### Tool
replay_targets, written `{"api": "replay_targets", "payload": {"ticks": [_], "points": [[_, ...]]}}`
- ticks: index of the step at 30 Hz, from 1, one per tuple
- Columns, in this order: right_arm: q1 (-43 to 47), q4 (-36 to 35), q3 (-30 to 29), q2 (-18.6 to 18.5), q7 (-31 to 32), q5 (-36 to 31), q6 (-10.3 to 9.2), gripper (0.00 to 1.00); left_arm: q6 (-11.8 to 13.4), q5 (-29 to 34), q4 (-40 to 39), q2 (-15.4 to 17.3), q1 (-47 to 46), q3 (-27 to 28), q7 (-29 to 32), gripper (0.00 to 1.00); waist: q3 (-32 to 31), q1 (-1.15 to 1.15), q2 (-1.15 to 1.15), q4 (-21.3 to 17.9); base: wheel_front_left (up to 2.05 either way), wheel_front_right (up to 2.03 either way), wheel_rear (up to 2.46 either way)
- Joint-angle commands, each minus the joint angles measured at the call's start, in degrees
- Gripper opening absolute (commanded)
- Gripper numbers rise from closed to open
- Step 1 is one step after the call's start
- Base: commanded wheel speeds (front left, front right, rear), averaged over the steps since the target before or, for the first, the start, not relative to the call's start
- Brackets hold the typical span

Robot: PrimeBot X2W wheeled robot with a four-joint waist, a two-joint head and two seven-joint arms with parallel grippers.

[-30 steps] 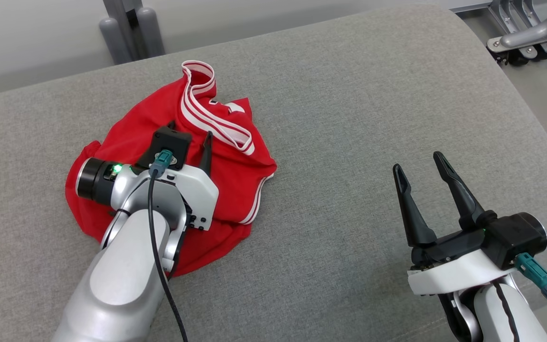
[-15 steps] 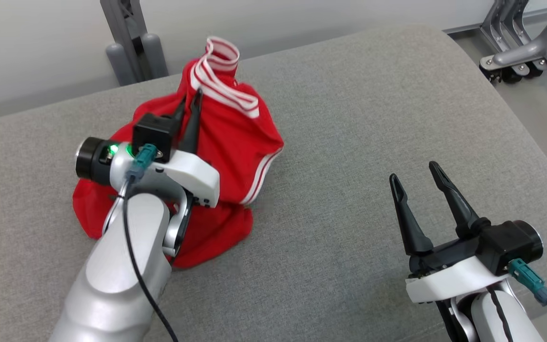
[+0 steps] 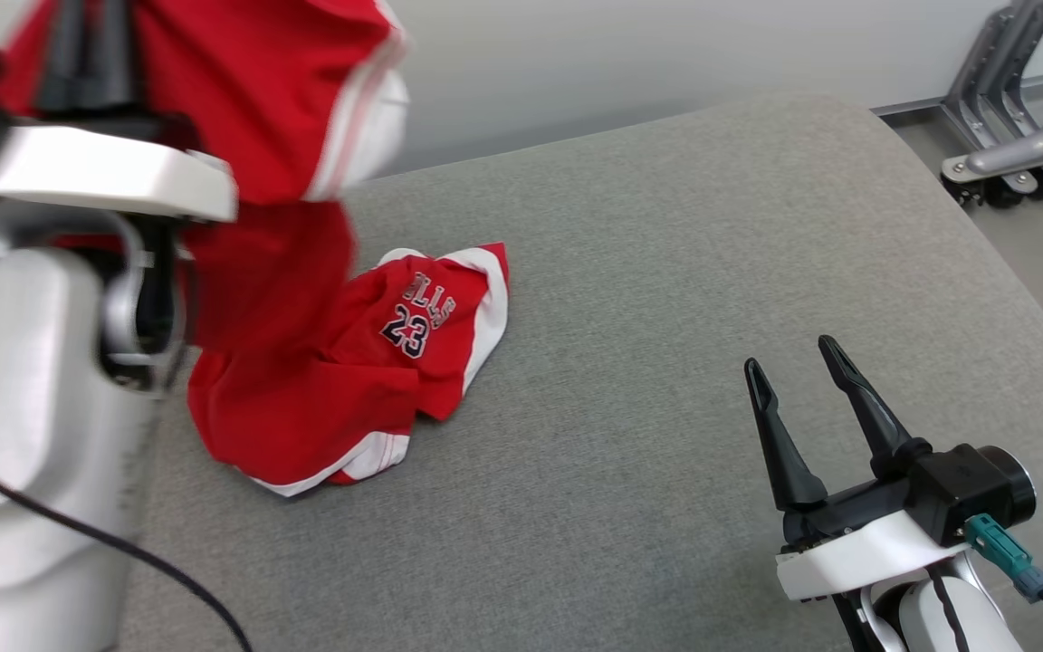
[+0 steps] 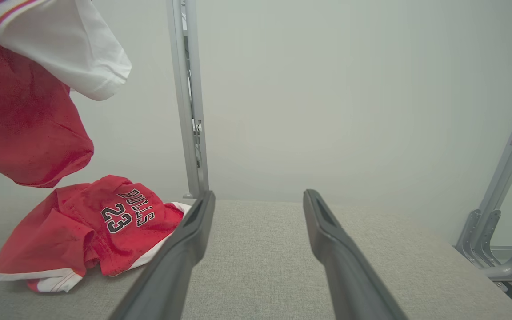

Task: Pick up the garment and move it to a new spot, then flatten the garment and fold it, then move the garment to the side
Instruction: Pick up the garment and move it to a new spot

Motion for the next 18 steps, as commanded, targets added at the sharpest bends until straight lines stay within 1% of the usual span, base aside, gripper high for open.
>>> {"api": "replay_targets", "payload": {"ticks": [1, 5, 10, 12, 14, 18], "points": [[0.3, -0.2, -0.3, -0.2, -0.1, -0.1, 0.0, 1.0, 0.5, -0.3, -1.2, 1.3, -0.2, 0.9, 0.8, 0.0, 0.0, 0.0, 0.0, 0.7, 0.0, 0.0, 0.0], [0.4, -0.2, -0.3, -0.3, -0.1, -0.3, 0.0, 1.0, 1.6, -0.2, -4.5, 6.0, 1.1, 4.1, 3.1, 0.0, 0.3, 0.0, 0.0, 2.8, 0.0, 0.0, 0.0], [0.8, 0.0, -1.2, -0.3, -0.1, -0.9, 0.0, 1.0, 2.4, -1.2, -6.6, 10.4, 3.7, 8.8, 4.3, 0.0, 0.7, 0.0, 0.0, 6.6, 0.0, 0.0, 0.0], [0.9, 0.0, -1.3, -0.2, -0.1, -1.2, 0.0, 1.0, 2.6, -2.0, -6.6, 11.7, 5.1, 10.5, 4.1, 0.0, 0.9, 0.0, 0.0, 8.3, 0.0, 0.0, 0.0], [0.8, 0.0, -1.2, -0.2, -0.1, -1.5, 0.0, 1.0, 2.6, -3.0, -6.5, 12.2, 6.4, 12.3, 3.9, 0.0, 1.2, 0.0, 0.0, 10.2, 0.0, 0.0, 0.0], [0.6, -0.1, -1.4, -0.3, -0.1, -2.4, 0.0, 1.0, 4.0, -3.3, -6.3, 13.1, 9.4, 14.6, 2.7, 0.0, 1.9, 0.0, 0.0, 14.0, 0.0, 0.0, 0.0]]}}
